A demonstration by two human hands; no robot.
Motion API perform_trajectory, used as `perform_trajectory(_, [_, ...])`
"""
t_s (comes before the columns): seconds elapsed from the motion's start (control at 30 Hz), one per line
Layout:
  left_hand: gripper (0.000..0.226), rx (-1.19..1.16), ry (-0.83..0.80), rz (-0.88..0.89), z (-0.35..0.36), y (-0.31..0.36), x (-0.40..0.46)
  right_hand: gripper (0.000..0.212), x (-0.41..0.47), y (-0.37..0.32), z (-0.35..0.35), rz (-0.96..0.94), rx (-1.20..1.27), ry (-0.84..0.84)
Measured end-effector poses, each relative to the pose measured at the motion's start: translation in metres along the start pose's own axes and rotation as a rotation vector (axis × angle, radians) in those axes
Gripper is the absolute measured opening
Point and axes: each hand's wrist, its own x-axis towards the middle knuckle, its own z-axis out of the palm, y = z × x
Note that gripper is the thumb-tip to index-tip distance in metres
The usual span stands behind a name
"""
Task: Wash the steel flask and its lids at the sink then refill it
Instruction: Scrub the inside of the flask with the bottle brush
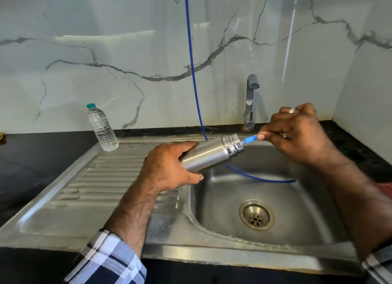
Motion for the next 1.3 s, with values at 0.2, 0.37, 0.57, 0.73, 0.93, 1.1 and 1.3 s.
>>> perform_trajectory(0.2, [0.09,0.049,0.026,-0.032,-0.011,-0.022,-0.005,0.042,-0.017,0.035,-0.027,0.147,0.032,0.059])
perform_trajectory(0.37, [0.092,0.073,-0.019,0.046,0.001,-0.001,-0.01,0.033,-0.007,-0.009,0.012,0.058,0.064,-0.044])
perform_trajectory(0.57, [0.096,0.009,-0.006,0.017,0.001,0.0,-0.001,0.03,-0.007,0.0,0.002,0.003,0.038,0.003])
perform_trajectory(0.73, [0.095,0.048,-0.004,-0.018,-0.005,-0.017,-0.003,0.041,-0.022,0.029,-0.018,0.114,0.039,0.026])
perform_trajectory(0.93, [0.093,0.08,-0.066,0.04,0.006,0.0,-0.01,0.032,-0.012,-0.005,0.015,0.057,0.038,-0.038])
perform_trajectory(1.1, [0.095,-0.005,0.004,0.033,0.003,-0.001,-0.003,0.032,-0.012,-0.002,0.003,0.059,0.041,0.005])
perform_trajectory(1.3, [0.096,0.046,0.025,-0.021,-0.004,-0.021,-0.002,0.038,-0.024,0.027,-0.023,0.223,0.013,0.084])
